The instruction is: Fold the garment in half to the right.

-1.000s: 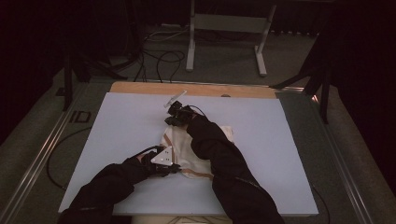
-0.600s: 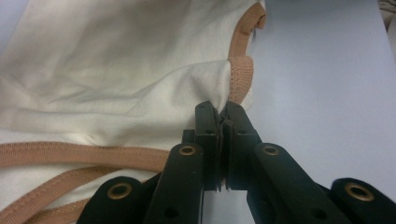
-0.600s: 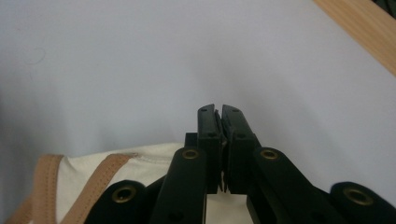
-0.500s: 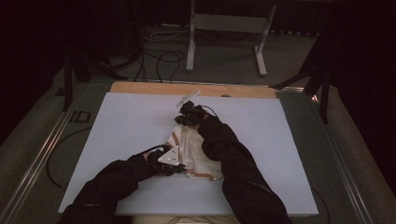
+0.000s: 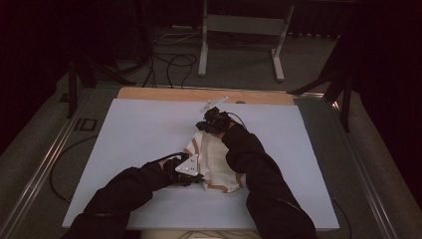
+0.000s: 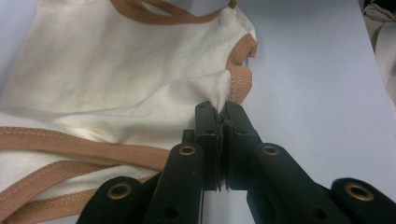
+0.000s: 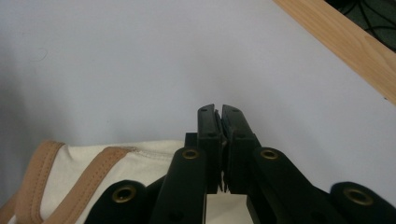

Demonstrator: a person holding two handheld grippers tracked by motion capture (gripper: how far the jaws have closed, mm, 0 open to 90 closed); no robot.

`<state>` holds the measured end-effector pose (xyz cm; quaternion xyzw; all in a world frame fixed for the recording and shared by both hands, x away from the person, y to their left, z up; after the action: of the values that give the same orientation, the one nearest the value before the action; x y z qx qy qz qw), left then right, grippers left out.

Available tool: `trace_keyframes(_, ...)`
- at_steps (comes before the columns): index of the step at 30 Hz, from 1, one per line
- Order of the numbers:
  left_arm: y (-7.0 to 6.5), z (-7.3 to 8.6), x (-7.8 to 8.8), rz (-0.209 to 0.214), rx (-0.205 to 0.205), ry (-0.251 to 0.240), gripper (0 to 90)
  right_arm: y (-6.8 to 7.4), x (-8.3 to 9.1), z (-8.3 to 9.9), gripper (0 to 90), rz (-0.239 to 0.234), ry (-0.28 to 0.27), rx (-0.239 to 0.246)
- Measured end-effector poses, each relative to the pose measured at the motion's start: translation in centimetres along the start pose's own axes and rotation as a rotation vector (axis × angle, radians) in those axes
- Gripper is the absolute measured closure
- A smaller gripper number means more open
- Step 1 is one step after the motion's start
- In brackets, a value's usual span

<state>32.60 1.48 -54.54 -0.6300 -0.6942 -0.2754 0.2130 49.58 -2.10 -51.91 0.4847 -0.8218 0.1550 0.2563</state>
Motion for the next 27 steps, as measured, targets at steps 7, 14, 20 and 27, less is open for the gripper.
trace_keyframes(7, 0.1, -0.9, -0.4, 0.008, -0.023, -0.001, 87.2, -0.6, 1.3, 0.3, 88.0, 0.014, -0.009, -0.003)
trace_keyframes(14, -0.1, -2.0, -1.1, 0.026, -0.033, -0.005, 87.2, -1.5, 2.7, 0.8, 88.0, 0.035, -0.020, -0.014)
trace_keyframes(20, -0.1, -2.7, -1.8, 0.037, -0.047, -0.007, 87.2, -2.2, 4.0, 1.7, 88.0, 0.054, -0.015, -0.020)
trace_keyframes(27, -0.1, -3.5, -2.7, 0.050, -0.060, -0.012, 87.1, -3.1, 5.5, 2.8, 88.0, 0.077, -0.018, -0.045)
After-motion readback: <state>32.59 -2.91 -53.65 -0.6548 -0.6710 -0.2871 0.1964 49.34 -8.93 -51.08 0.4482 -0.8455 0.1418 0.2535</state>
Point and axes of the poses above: each handheld gripper's, and its own axes: x roughly backward along the jaws, z roughly out of its underside, y roughly to its left, the point moved 10 cm from there along -x, roughly forward along the jaws, and after that the axes turned 9 degrees about -y, right-handed, at the moved point
